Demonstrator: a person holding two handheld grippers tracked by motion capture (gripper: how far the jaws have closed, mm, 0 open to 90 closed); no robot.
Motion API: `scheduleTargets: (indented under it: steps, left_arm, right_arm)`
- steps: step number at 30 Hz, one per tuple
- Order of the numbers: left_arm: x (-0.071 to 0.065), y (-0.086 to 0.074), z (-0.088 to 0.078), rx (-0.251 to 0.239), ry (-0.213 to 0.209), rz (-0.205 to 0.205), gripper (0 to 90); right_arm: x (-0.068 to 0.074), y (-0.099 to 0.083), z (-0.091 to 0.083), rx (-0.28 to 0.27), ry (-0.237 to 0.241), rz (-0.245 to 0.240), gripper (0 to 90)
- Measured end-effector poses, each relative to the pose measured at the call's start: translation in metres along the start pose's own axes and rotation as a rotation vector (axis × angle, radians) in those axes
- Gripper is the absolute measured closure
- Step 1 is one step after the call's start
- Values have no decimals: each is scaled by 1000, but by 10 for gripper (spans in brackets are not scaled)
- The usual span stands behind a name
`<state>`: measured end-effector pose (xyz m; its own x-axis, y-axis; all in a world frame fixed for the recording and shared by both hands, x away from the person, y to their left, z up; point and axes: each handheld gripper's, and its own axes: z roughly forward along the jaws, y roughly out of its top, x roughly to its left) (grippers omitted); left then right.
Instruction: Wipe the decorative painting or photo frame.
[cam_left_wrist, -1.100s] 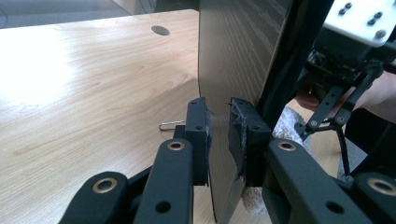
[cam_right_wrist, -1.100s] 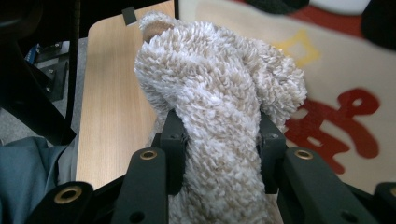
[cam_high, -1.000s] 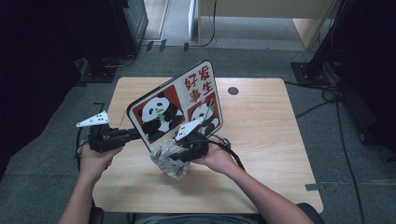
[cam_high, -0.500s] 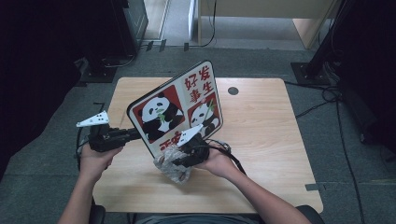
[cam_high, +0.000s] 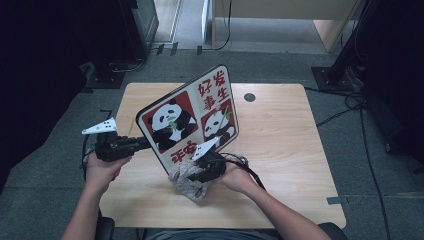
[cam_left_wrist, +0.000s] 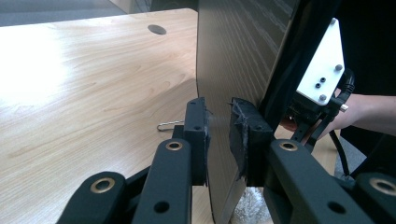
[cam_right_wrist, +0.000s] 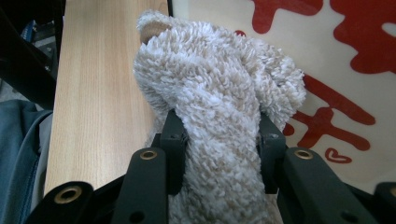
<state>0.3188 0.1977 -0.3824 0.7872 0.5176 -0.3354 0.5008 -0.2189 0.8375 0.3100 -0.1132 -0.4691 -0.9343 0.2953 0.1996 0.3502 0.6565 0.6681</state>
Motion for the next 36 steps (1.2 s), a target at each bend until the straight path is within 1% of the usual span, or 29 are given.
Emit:
scheduleTargets:
  steps: [4,9,13,15,20,23,25,26,29,36]
  left_arm:
    - [0,0,0,-3,0,0,770]
    - [1,0,0,-4,-1,1,764]
    - [0,1,-1,-5,3,-4,750]
    - [0,1,-2,-4,9,-3,745]
    - [1,1,-2,-3,12,-5,718]
    - [2,2,-2,3,16,-1,704]
    - [2,2,-2,15,29,4,685]
    - [2,3,-1,19,28,4,678]
    - [3,2,-1,18,28,-2,654]
    - [10,1,-3,16,30,-6,629]
  right_arm:
    - [-1,0,-1,2,5,7,649]
    - [0,3,-4,5,10,28,650]
    - [1,5,-7,7,13,24,651]
    - [2,7,-9,2,15,23,651]
    - [3,12,-16,-11,26,41,651]
    - [5,16,-23,-26,29,40,651]
    - [7,20,-28,-46,30,40,651]
    - [8,22,-31,-47,31,45,651]
    - [11,28,-39,-61,39,57,651]
    - [21,47,-53,-84,40,50,651]
